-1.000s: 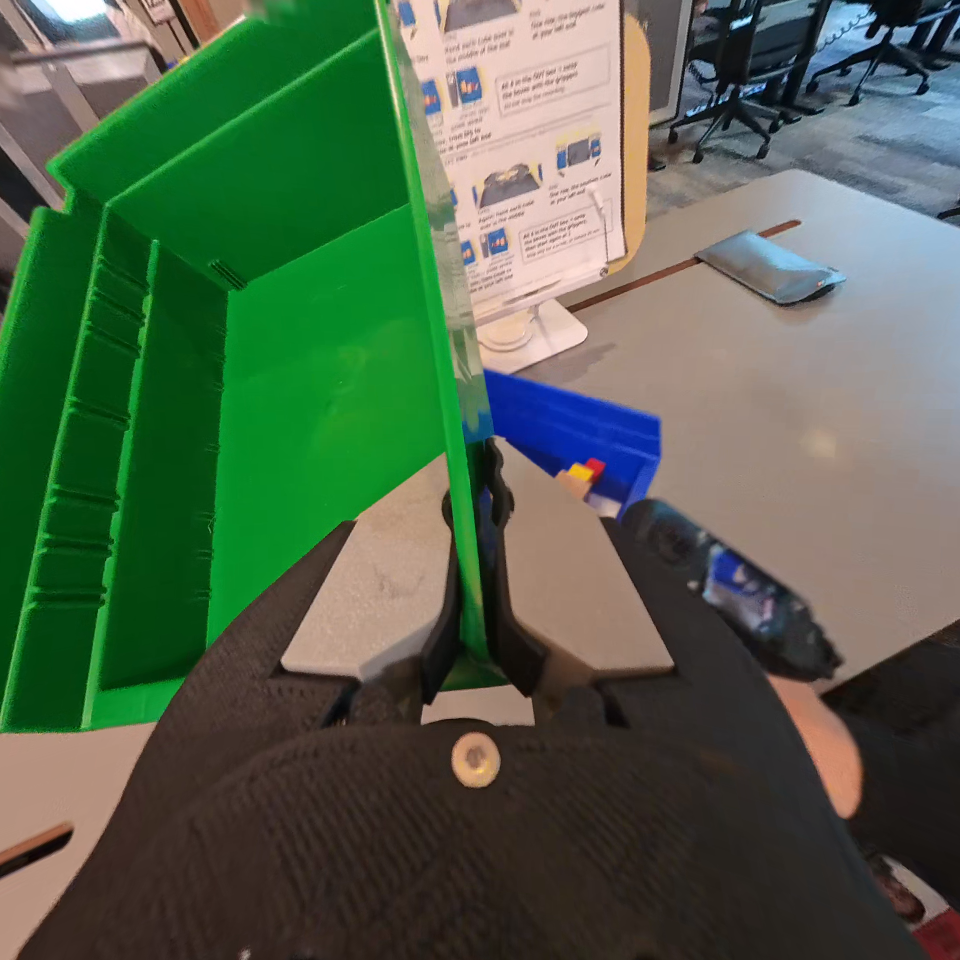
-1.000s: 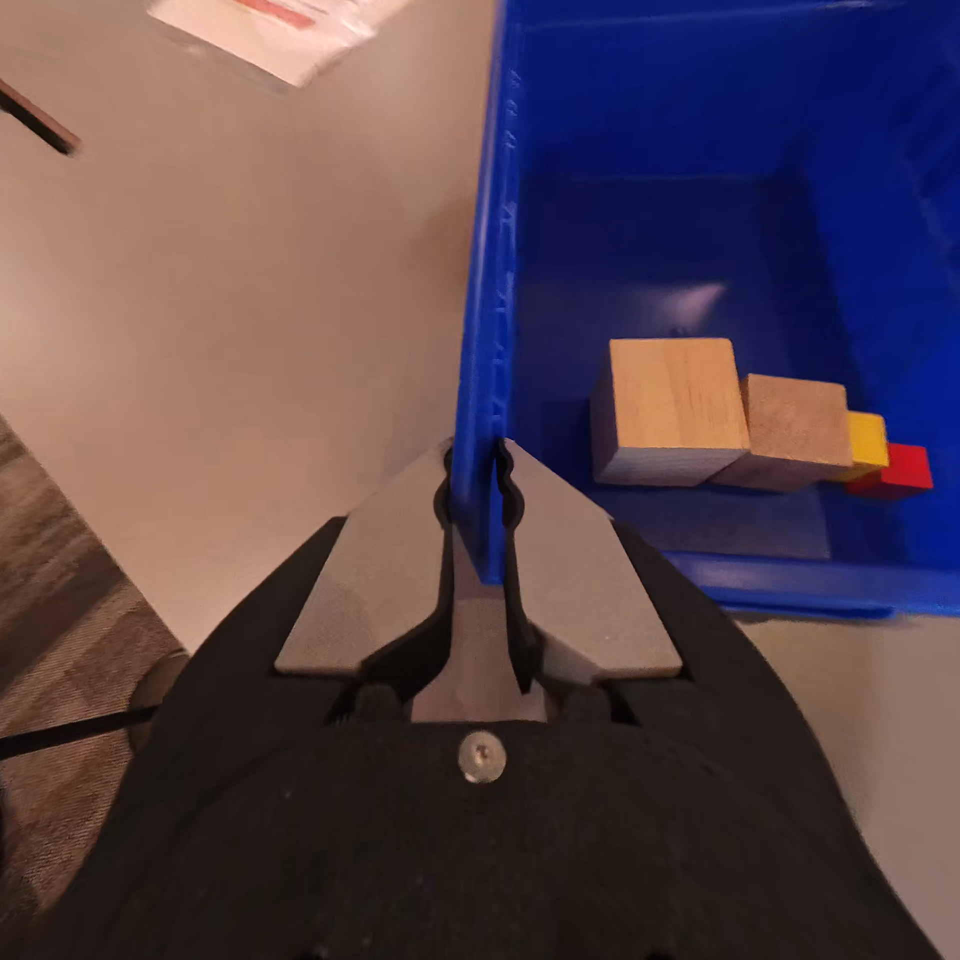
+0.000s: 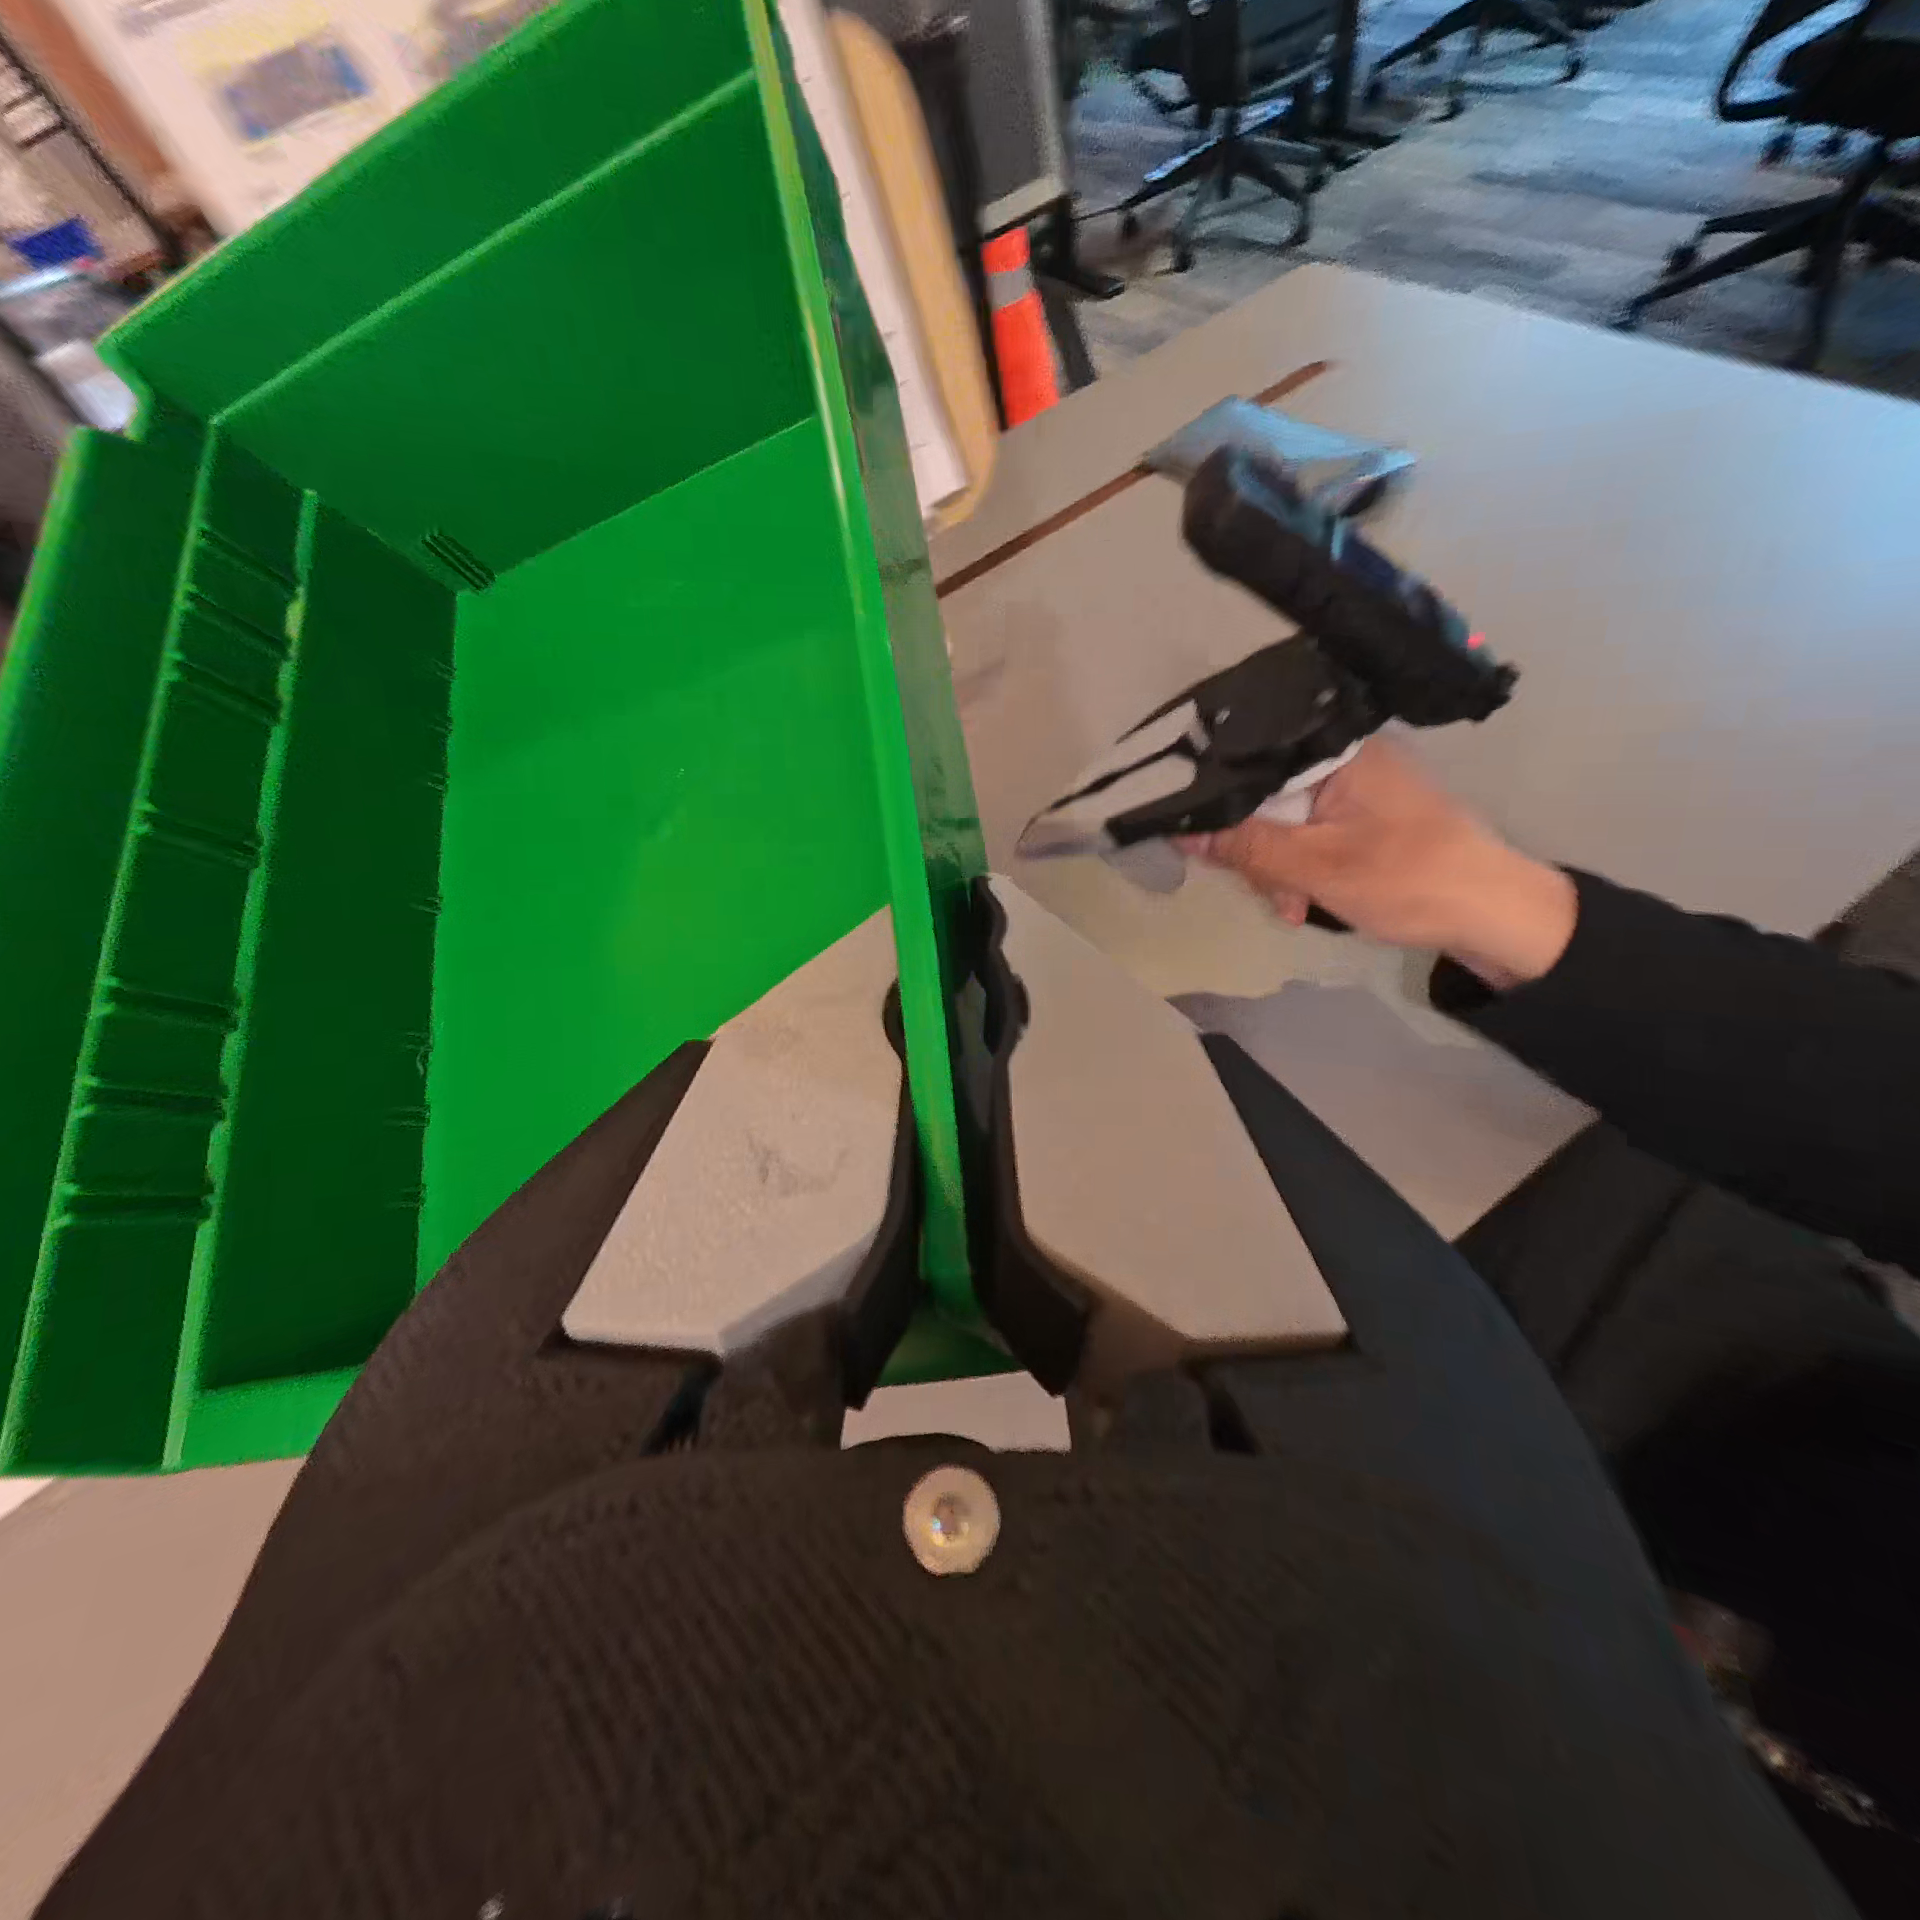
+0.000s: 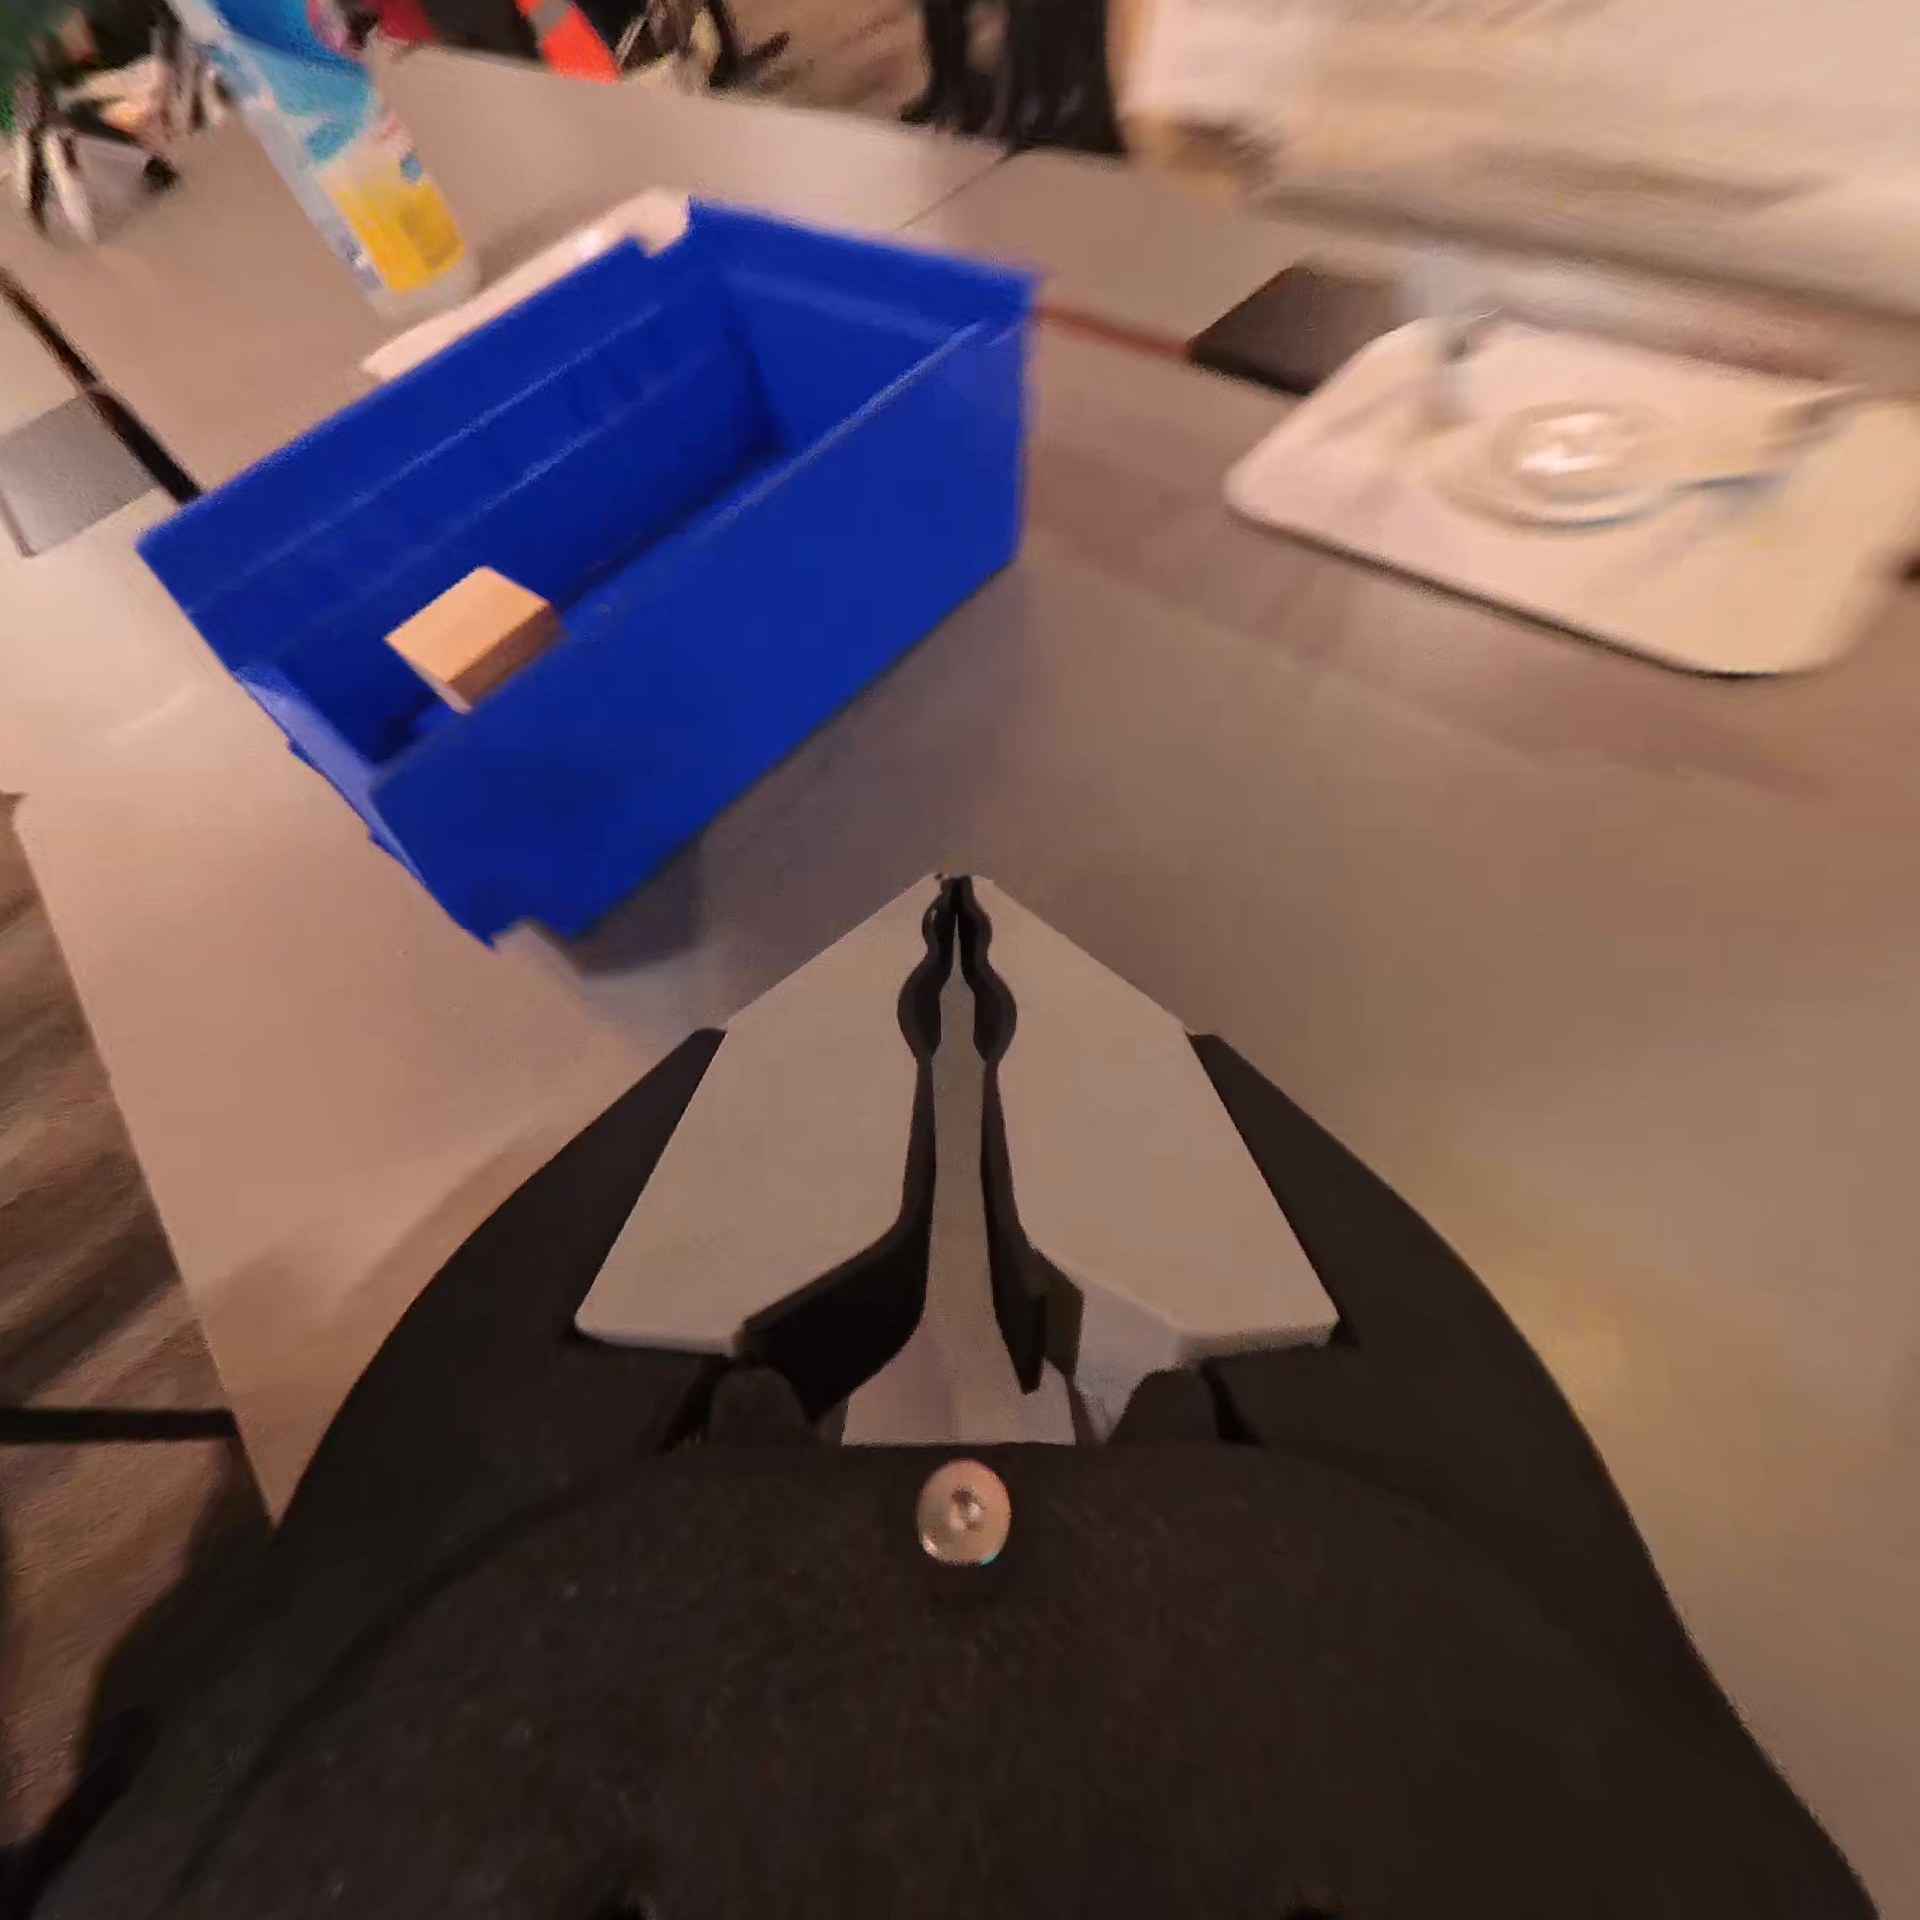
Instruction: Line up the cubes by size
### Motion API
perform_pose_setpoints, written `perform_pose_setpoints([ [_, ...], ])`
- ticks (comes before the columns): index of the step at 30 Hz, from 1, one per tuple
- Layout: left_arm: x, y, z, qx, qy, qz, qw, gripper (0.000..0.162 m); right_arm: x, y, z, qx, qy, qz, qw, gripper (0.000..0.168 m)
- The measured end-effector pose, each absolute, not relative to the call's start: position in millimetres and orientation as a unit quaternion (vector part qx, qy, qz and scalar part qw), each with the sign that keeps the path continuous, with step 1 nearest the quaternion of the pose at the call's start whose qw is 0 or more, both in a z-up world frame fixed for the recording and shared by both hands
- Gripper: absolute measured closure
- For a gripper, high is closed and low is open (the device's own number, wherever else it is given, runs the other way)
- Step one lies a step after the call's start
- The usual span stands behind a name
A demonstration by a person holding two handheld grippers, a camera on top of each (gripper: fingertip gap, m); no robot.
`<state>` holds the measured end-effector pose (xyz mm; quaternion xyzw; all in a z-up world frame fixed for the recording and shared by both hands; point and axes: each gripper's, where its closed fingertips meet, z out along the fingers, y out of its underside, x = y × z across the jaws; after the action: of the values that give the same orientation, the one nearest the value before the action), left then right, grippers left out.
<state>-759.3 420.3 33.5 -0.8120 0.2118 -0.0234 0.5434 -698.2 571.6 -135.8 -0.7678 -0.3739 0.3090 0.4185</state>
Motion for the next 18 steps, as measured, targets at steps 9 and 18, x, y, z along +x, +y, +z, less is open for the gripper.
perform_pose_setpoints([
  [9,-541,475,-96,-0.828,0.269,-0.155,0.467,0.160,-378,550,-66,-0.787,-0.261,0.227,0.512,0.168],
  [18,-427,544,-208,-0.847,0.286,-0.031,0.448,0.130,-372,509,-132,-0.811,-0.302,0.215,0.453,0.168],
])
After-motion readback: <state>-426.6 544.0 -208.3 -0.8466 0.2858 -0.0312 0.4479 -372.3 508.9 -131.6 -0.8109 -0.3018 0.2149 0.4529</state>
